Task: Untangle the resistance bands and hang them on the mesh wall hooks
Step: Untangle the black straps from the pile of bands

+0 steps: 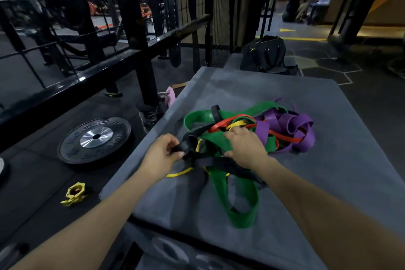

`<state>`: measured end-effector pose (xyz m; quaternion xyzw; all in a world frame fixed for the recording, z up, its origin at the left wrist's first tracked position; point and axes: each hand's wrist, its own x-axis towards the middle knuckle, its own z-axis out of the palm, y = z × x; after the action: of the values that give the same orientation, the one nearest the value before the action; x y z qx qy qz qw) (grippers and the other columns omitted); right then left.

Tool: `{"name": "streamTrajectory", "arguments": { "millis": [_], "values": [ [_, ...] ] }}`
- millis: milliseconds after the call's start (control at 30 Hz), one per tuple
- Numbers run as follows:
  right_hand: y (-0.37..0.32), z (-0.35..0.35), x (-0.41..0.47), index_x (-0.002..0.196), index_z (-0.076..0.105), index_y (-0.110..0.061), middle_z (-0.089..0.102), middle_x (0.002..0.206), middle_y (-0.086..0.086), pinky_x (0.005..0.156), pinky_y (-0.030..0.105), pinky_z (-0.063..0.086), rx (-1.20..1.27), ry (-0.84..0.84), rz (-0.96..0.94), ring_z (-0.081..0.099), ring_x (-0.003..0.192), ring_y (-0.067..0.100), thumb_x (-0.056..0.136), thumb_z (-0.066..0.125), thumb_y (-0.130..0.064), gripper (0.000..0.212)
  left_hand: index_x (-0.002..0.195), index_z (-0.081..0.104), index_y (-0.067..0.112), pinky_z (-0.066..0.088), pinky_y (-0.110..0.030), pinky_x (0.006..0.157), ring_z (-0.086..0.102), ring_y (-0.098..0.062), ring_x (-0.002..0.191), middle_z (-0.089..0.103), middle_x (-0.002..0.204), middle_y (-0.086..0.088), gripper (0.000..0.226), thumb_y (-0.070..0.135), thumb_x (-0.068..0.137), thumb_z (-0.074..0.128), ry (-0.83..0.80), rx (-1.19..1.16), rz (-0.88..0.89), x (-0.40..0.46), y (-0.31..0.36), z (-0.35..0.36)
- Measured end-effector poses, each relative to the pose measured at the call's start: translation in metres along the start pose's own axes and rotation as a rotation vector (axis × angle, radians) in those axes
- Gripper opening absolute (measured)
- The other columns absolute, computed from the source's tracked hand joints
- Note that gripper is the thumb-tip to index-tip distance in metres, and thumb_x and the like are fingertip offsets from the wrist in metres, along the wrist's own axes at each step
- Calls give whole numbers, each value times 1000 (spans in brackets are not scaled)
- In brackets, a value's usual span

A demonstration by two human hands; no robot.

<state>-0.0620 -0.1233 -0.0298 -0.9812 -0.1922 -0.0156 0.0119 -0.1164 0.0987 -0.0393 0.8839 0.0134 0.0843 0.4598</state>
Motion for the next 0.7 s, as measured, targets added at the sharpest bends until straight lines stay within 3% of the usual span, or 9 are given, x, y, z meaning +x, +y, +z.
{"name": "streamTrajectory", "arguments": {
  "millis": [100,167,267,400,600,700],
  "values": [
    [9,7,-2,141,33,-21,45,135,6,105,37,31,-106,-39,18,39,128,27,84,64,-35,67,72,44,25,42,-21,74,48,-13,75,48,77,4,37,-4,79,66,14,-8,-18,-6,-3,-5],
    [13,10,-5,142,29,-20,47,133,6,103,37,32,-153,-39,19,40,127,26,84,64,-28,68,71,44,24,41,-20,72,46,-12,75,48,76,4,38,-6,78,66,25,-1,-20,-9,-5,-7],
    [20,12,-12,137,35,-17,51,130,8,99,37,35,-219,5,3,42,124,27,90,53,-16,50,72,45,21,37,-14,66,45,-14,72,47,74,4,35,-6,78,65,39,34,-26,-13,-10,-12],
    [34,5,-27,130,45,-19,56,125,8,97,37,36,-234,73,7,46,120,28,94,45,-17,37,84,48,8,35,-3,59,43,-10,67,47,72,5,22,-5,79,65,86,85,-26,-14,-5,-15],
    [58,-8,-57,127,52,-25,59,121,6,95,33,38,-207,84,115,48,117,27,95,37,-16,36,85,45,7,29,-23,61,43,-19,78,47,81,-8,24,-7,79,64,135,26,14,-10,8,-1],
    [68,-14,-71,121,55,-22,60,118,5,89,35,42,-222,29,174,49,115,26,91,46,-15,32,88,44,5,28,-20,61,43,-20,82,46,83,-9,23,-10,81,61,169,0,13,-14,6,-5]
  ]
}}
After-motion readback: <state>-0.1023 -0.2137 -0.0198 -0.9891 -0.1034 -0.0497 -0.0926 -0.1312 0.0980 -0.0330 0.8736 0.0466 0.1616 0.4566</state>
